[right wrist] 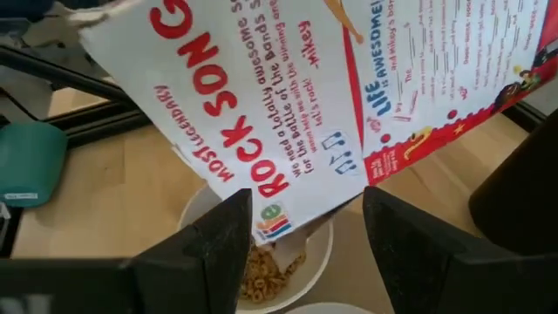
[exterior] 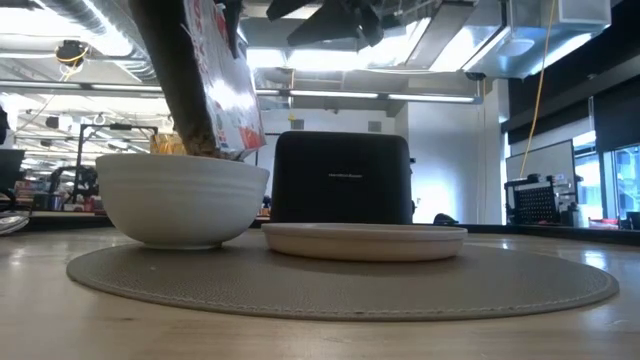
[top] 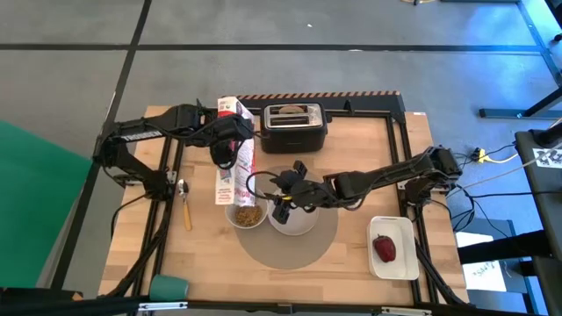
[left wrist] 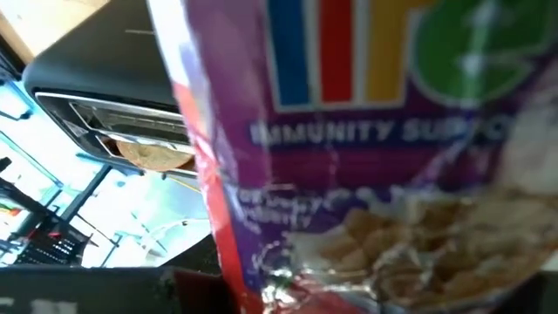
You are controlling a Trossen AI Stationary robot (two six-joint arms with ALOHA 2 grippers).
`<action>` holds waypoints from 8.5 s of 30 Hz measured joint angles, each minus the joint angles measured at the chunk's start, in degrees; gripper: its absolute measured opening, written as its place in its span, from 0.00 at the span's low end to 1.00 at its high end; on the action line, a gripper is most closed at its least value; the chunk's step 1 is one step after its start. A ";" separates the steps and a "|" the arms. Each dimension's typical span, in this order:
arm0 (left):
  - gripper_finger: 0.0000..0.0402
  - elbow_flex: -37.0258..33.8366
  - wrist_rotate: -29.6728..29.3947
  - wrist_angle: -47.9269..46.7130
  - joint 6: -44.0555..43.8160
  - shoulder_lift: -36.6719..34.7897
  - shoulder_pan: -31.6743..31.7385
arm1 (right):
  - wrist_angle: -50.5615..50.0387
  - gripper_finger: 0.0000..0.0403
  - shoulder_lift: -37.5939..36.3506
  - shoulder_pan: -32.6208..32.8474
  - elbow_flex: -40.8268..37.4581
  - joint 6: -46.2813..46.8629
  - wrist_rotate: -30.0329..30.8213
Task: Arrange a breakfast setting
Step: Pour the cereal from the cereal box into the white bowl, then put the bagel on the gray plate
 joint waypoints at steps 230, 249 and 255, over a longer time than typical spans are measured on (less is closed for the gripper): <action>0.80 0.02 27.00 44.59 -97.42 2.10 7.26 | 7.83 0.55 -85.30 -24.55 -57.81 -25.35 21.46; 0.79 -8.00 25.70 43.45 -106.28 -4.42 3.64 | 6.42 0.56 -72.35 -24.59 -29.86 -30.93 5.87; 0.74 -16.34 25.80 47.98 -111.84 -4.55 0.24 | 3.31 0.49 -57.57 -24.55 -18.74 -31.55 -6.74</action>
